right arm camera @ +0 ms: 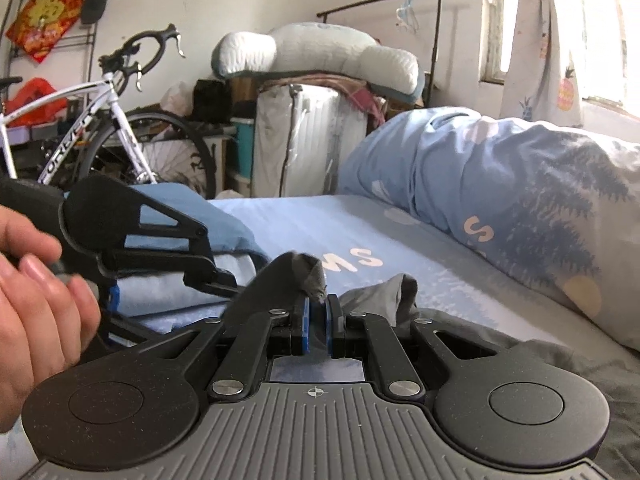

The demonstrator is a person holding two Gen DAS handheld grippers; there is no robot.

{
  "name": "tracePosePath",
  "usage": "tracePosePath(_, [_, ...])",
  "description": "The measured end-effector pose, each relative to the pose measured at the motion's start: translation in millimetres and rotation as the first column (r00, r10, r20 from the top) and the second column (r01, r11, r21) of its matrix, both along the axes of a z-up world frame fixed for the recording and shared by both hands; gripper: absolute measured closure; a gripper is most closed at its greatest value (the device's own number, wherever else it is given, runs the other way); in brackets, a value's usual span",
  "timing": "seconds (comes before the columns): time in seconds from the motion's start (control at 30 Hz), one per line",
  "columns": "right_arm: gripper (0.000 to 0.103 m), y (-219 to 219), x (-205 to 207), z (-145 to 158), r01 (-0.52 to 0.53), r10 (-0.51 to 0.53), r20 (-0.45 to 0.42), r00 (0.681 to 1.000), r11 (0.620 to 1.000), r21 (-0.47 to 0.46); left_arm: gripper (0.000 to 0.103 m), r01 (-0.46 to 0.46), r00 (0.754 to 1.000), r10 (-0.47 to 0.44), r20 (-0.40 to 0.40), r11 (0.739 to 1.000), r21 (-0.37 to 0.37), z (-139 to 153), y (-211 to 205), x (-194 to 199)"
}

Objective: Fold clothes

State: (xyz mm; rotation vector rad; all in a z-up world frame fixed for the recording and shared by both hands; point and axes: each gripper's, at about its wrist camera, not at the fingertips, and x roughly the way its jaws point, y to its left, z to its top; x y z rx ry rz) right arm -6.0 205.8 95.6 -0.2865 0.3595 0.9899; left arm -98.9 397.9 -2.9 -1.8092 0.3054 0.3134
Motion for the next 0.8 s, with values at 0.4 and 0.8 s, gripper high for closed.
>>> tracePosePath(0.4, [0.094,-22,-15,-13,-0.025,0.025,-0.035,0.999,1.0,-0.003,0.094,-0.042,0.996,0.034,0.078,0.994,0.106,24,7,5])
tracePosePath(0.8, [0.094,-65,-16,6,0.044,-0.029,-0.094,0.995,0.984,0.171,0.095,0.261,0.932,-0.327,0.157,0.906,0.334,95,-24,97])
